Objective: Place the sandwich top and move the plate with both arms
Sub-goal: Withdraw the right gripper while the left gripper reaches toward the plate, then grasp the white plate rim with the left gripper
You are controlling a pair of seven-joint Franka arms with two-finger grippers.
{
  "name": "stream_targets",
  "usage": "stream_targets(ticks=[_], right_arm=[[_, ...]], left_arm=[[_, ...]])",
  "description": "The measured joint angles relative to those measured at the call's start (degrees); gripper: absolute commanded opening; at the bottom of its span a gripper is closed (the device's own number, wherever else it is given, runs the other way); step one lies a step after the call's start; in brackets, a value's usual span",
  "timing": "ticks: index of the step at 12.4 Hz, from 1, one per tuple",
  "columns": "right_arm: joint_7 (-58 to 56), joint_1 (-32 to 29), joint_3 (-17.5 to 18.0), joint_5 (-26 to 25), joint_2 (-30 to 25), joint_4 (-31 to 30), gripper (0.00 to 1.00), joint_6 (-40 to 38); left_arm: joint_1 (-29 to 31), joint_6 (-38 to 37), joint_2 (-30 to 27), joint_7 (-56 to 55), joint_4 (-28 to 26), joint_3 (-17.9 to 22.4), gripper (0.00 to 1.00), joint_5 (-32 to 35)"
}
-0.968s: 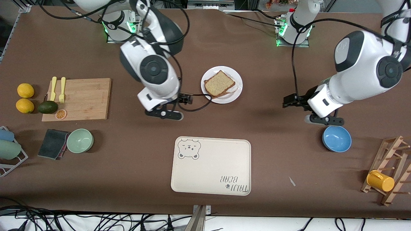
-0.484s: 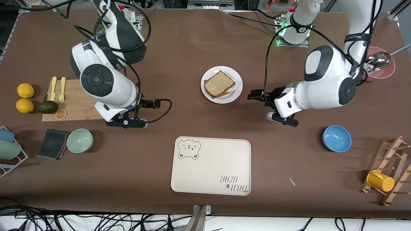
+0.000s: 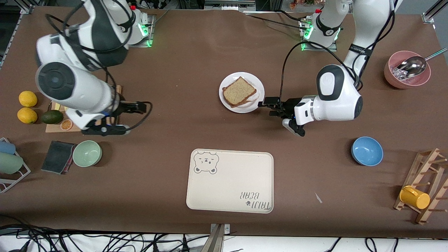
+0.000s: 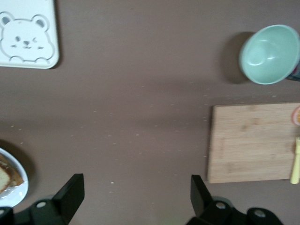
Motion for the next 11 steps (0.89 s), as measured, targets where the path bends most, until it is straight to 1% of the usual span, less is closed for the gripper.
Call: stream_targets(ticks=[2, 4, 5, 7, 9, 11], right_arm=[[-3.22, -0.33, -4.03, 0.3, -3.11, -1.57, 1.0, 0.05], [-6.0, -0.38, -7.34, 0.37, -5.56, -2.13, 1.0, 0.1], [-7.72, -0.38, -8.92, 0.52, -6.4, -2.28, 1.0, 0.1], [-10.49, -0.43, -11.84, 1.19, -7.44, -2.59, 1.0, 0.12], [-11.66, -0.45, -13.32, 1.94, -7.74, -2.62, 1.0, 0.22], [-11.73, -0.31, -13.32, 2.09, -7.81, -2.62, 1.0, 0.43]], left_arm=[[0.32, 0.27, 0.98, 5.96, -2.45, 0.01, 0.78, -2.71], [0.76, 0.52, 3.01, 13.73, -4.1, 0.14, 0.74, -8.32], [0.84, 1.04, 4.21, 15.82, -4.53, 0.19, 0.72, -9.47], [0.75, 3.73, 6.18, 16.98, -4.85, 0.11, 0.7, -9.67], [0.55, 5.33, 7.65, 17.18, -4.95, 0.04, 0.64, -9.67], [0.49, 5.44, 8.25, 17.71, -5.11, 0.01, 0.55, -9.67]])
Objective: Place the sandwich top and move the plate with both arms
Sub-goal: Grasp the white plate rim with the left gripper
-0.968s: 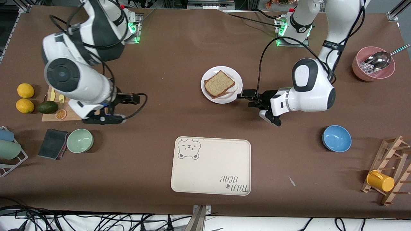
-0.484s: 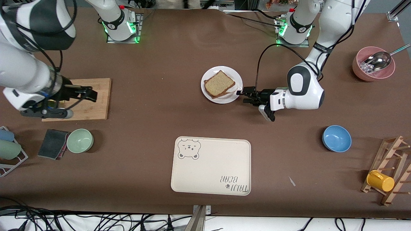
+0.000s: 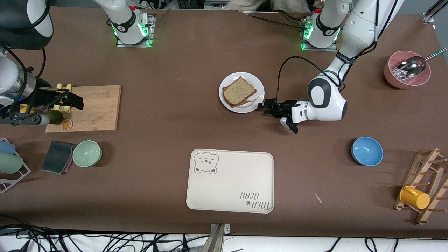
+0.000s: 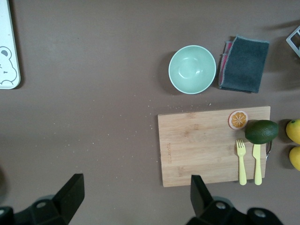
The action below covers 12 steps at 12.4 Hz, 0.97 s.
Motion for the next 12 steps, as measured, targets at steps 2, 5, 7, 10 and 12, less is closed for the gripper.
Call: stream_targets(ticks=[2, 5, 7, 10, 12], right_arm=[[0.0, 0.06, 0.05, 0.02, 0.0, 0.0, 1.0, 0.18], [0.0, 0.07, 0.07, 0.02, 0.01, -0.07, 1.0, 0.89], [-0.05, 0.08, 0.08, 0.02, 0.09, -0.3, 1.0, 1.76], [-0.1, 0.38, 0.23, 0.02, 0.77, -0.78, 1.0, 3.28], [-0.45, 0.39, 0.24, 0.02, 0.89, -0.78, 1.0, 3.49]], left_arm=[[-0.02, 0.05, 0.47, 3.32, -0.86, -0.01, 0.51, -1.16], [-0.04, 0.36, 2.01, 7.98, -1.75, -0.02, 0.49, -3.66], [-0.13, 0.49, 2.63, 9.35, -1.82, -0.08, 0.43, -4.96], [-2.09, 0.74, 3.25, 14.67, -2.93, -0.21, 0.27, -10.9], [-2.63, 1.16, 3.84, 16.72, -3.58, -0.22, 0.14, -11.52]])
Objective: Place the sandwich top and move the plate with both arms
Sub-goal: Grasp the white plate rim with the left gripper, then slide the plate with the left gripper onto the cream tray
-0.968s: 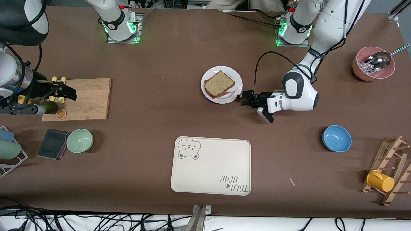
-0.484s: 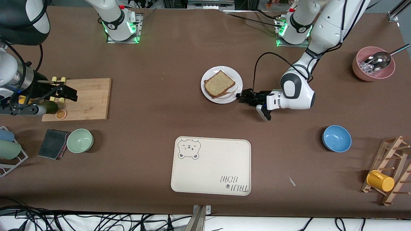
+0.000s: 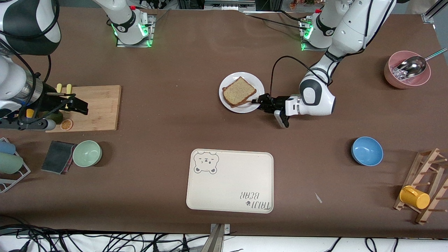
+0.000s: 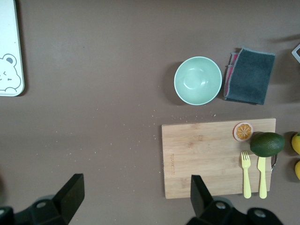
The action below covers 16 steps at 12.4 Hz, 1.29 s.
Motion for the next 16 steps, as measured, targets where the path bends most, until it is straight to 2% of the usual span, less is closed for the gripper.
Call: stream_targets(ticks=[1, 2, 10, 13, 16], right_arm=[[-0.11, 0.0, 0.0, 0.0, -0.01, 0.0, 1.0, 0.07], [-0.18, 0.0, 0.0, 0.0, -0.01, 0.0, 1.0, 0.21], [-0.36, 0.0, 0.0, 0.0, 0.02, -0.07, 1.0, 0.88], [-0.4, 0.0, 0.0, 0.0, 0.05, -0.12, 1.0, 1.0], [-0.41, 0.0, 0.0, 0.0, 0.11, -0.16, 1.0, 1.18]], left_arm=[[0.01, 0.03, 0.24, 0.71, -0.12, 0.07, 0.04, 0.0], [0.01, 0.03, 0.32, 1.07, -0.23, 0.1, 0.0, 0.0], [1.52, -0.22, -0.31, -0.23, 1.1, 0.11, 0.0, -0.08], [1.92, -1.04, -2.89, -11.05, 5.57, 0.1, 0.0, -0.13], [1.89, -1.19, -3.96, -21.24, 13.18, 0.05, 0.0, -0.14]])
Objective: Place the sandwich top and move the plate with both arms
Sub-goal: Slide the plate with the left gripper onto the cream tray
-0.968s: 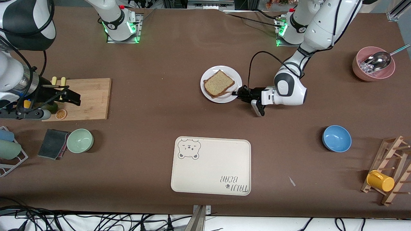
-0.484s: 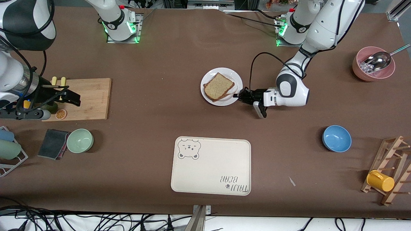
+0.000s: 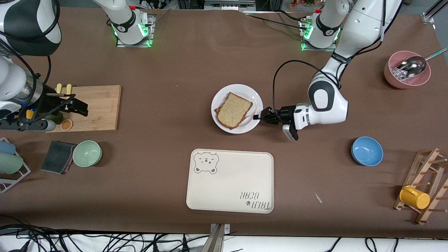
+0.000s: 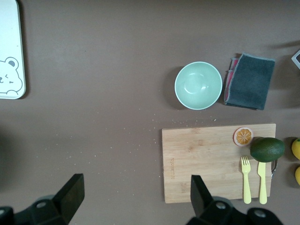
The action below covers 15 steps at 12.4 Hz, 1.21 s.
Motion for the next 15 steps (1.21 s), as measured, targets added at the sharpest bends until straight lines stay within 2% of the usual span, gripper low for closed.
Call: stream_targets(ticks=[3, 6, 11, 15], right_arm=[[-0.06, 0.0, 0.0, 0.0, 0.14, -0.05, 1.0, 0.23], [-0.42, -0.01, 0.0, 0.0, 0.37, -0.08, 1.0, 0.55], [-0.66, -0.02, -0.01, 0.0, 0.42, -0.12, 1.0, 0.81], [-2.31, -0.11, -0.03, 0.0, 0.45, -0.18, 1.0, 0.9]], left_arm=[[0.02, 0.02, 3.83, -7.59, 10.71, 0.39, 0.0, 0.0], [0.01, 0.16, 12.35, -9.8, 20.88, 0.96, 0.0, 0.0], [-0.39, 1.16, 22.01, -9.82, 30.88, 3.52, 0.0, 0.0], [-1.53, 6.74, 29.82, -9.97, 40.23, 3.74, 0.0, 0.0]])
